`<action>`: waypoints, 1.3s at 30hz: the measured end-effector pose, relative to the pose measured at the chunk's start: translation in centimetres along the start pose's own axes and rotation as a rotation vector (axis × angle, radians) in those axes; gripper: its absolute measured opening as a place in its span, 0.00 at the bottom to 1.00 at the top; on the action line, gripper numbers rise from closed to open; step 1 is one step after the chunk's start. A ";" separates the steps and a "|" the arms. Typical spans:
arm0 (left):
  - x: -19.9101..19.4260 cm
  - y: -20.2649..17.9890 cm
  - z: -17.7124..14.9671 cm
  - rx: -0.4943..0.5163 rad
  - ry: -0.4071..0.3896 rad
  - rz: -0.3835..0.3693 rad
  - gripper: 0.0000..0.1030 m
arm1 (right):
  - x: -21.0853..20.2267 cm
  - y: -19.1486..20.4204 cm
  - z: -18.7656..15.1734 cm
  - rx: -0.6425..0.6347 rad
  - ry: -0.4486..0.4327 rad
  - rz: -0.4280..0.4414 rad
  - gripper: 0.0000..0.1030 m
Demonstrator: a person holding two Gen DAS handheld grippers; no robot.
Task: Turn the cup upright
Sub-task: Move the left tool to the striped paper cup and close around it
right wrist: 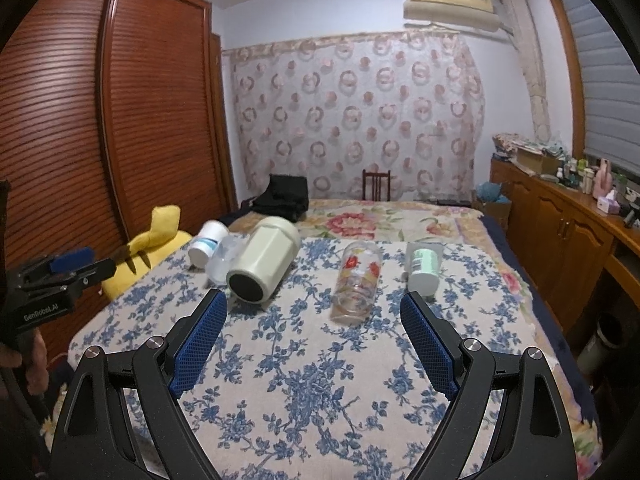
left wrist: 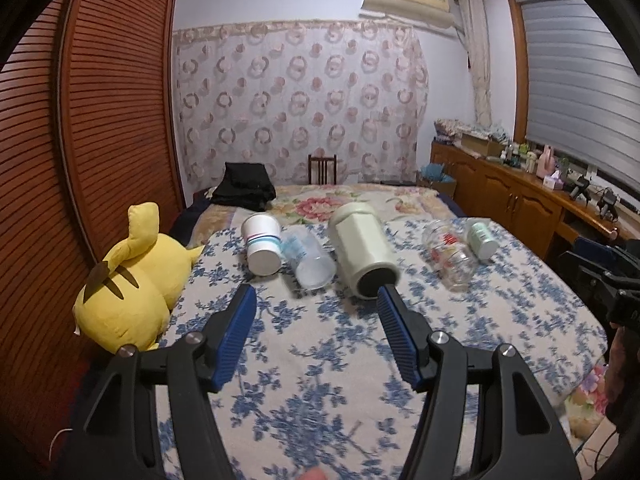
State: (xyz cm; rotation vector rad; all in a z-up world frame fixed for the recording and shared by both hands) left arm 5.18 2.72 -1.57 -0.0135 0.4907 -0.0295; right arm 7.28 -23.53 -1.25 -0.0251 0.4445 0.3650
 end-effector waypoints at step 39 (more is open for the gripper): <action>26.2 10.4 4.9 -0.151 0.390 -0.112 0.60 | 18.5 1.6 5.0 -0.122 0.214 0.131 0.88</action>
Point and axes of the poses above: each gripper's, at about its wrist camera, not at the fingertips, and x roughly the way its jaws point, y to its left, z to its top, the point moved 2 cm from there along x, roughly the way its jaws point
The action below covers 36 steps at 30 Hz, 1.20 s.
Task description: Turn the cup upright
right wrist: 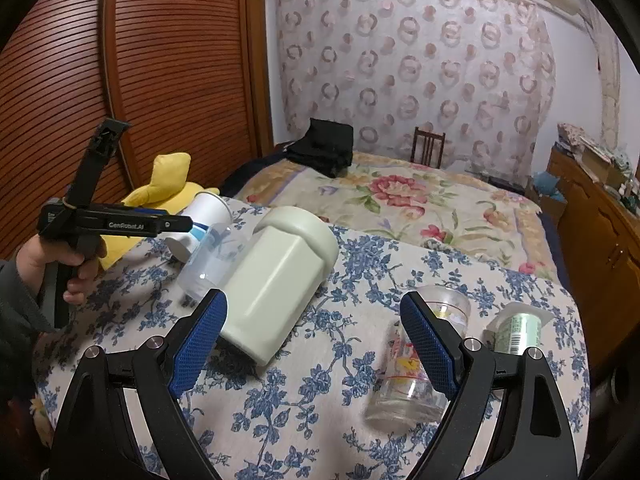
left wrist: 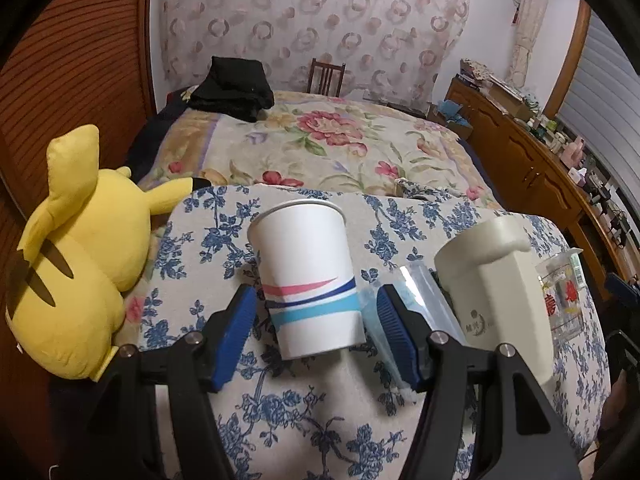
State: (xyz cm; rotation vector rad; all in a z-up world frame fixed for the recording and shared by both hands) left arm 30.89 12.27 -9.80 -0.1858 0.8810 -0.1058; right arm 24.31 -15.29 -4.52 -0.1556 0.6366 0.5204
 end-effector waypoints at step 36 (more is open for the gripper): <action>-9.9 -4.3 -4.6 0.083 -0.145 0.009 0.48 | -7.2 -1.6 -3.5 0.064 -0.050 -0.065 0.88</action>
Point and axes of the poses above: each gripper's, at about its wrist camera, not at the fingertips, and x roughly the way its jaws point, y to its left, z to its top, the point moved 2 cm from there along x, roughly the way its jaws point
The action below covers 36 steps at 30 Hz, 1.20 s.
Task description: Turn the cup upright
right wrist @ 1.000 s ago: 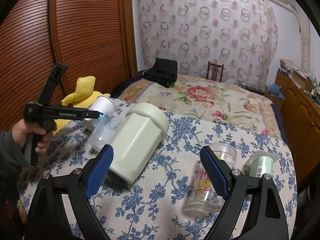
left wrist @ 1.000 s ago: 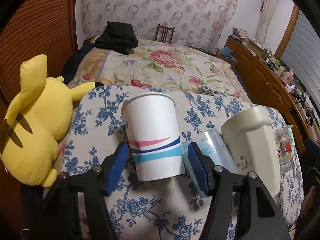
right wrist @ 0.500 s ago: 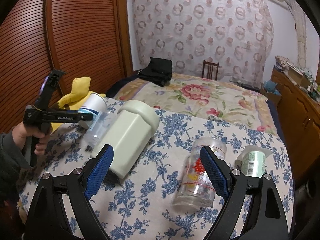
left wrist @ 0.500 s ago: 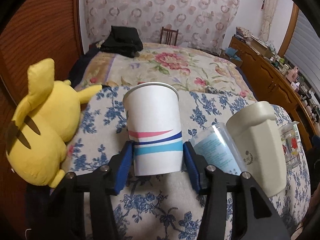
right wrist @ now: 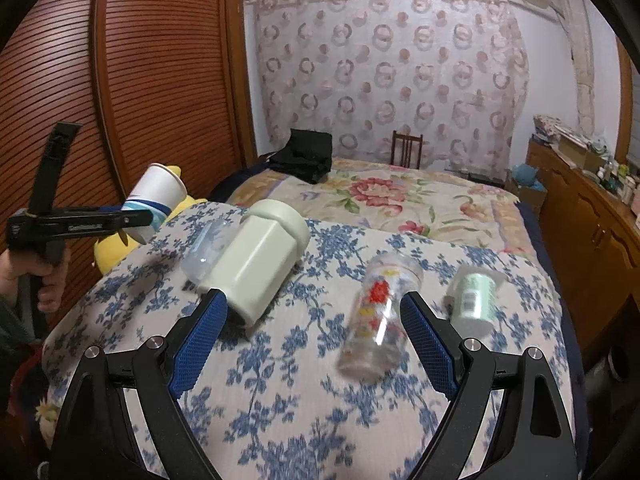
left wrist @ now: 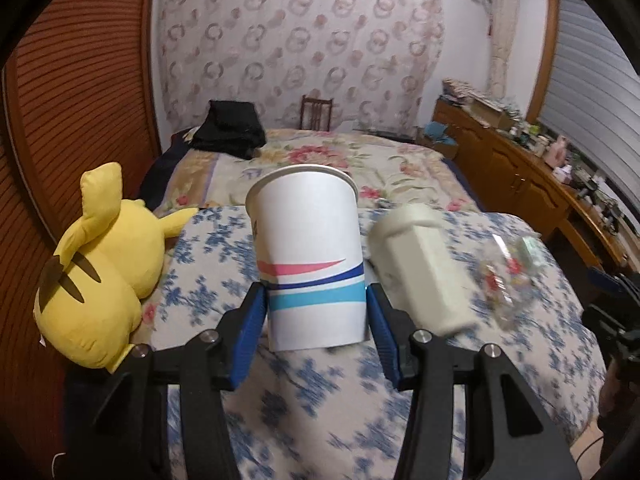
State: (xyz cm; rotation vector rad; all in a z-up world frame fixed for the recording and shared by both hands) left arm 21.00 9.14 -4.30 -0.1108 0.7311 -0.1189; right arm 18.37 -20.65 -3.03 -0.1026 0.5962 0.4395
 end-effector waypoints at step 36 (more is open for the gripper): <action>-0.7 -18.7 -11.5 0.245 0.164 -0.224 0.53 | -7.8 -5.0 -10.0 0.113 0.038 -0.144 0.88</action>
Point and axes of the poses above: each gripper's, at about its wrist camera, not at the fingertips, and x roughly the way its jaws point, y to its left, z to its top, the point moved 2 cm from there along x, roughly the way its jaws point
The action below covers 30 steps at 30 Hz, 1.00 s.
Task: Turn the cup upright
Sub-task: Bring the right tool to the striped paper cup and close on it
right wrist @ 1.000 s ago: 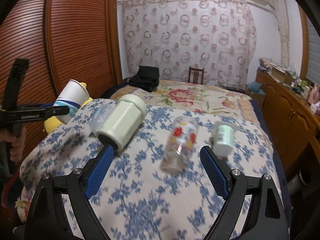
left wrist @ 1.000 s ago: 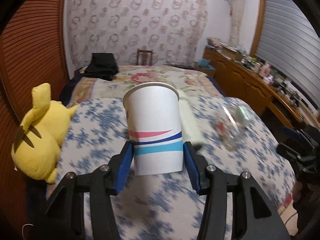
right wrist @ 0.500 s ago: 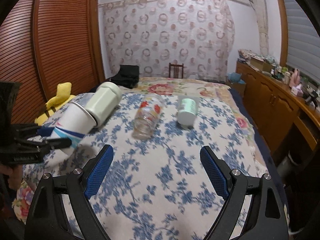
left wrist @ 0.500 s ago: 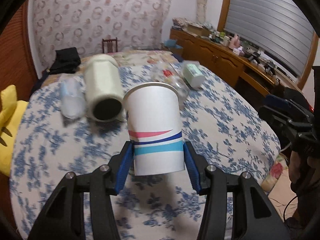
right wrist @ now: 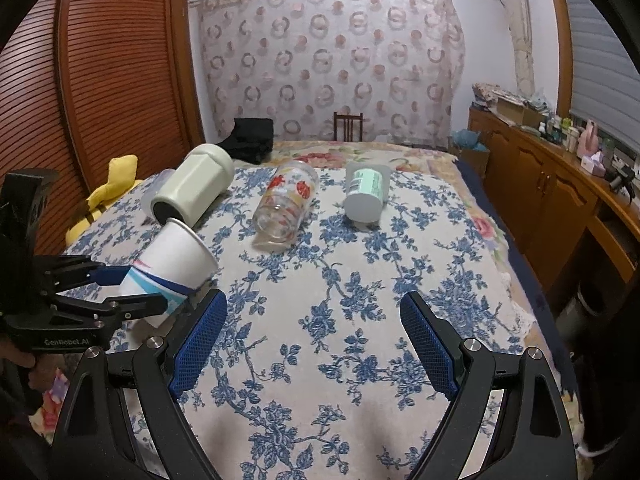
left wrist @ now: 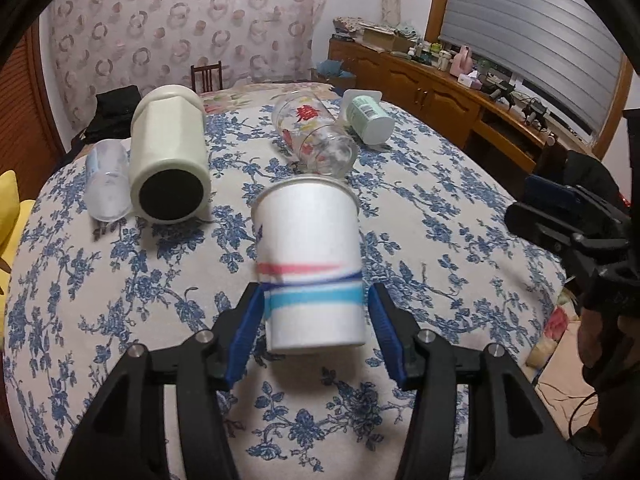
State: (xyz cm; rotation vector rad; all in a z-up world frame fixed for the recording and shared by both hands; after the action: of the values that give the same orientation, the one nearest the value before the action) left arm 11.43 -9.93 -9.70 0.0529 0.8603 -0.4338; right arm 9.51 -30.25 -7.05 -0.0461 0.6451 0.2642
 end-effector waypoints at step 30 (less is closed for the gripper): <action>-9.6 9.9 -4.9 -0.172 -0.205 0.126 0.56 | 7.9 9.1 2.2 0.050 0.224 0.131 0.87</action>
State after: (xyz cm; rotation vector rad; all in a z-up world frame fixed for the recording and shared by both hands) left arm 6.28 3.55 -7.05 -0.0947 0.6847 -0.2409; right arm 14.54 -19.42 -9.72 0.0152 0.8790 0.3730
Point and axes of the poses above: each gripper's, at about its wrist camera, not at the fingertips, and x roughly the way its jaws point, y to its left, z to its top, the point moved 2 cm from there along x, roughly the way its jaws point
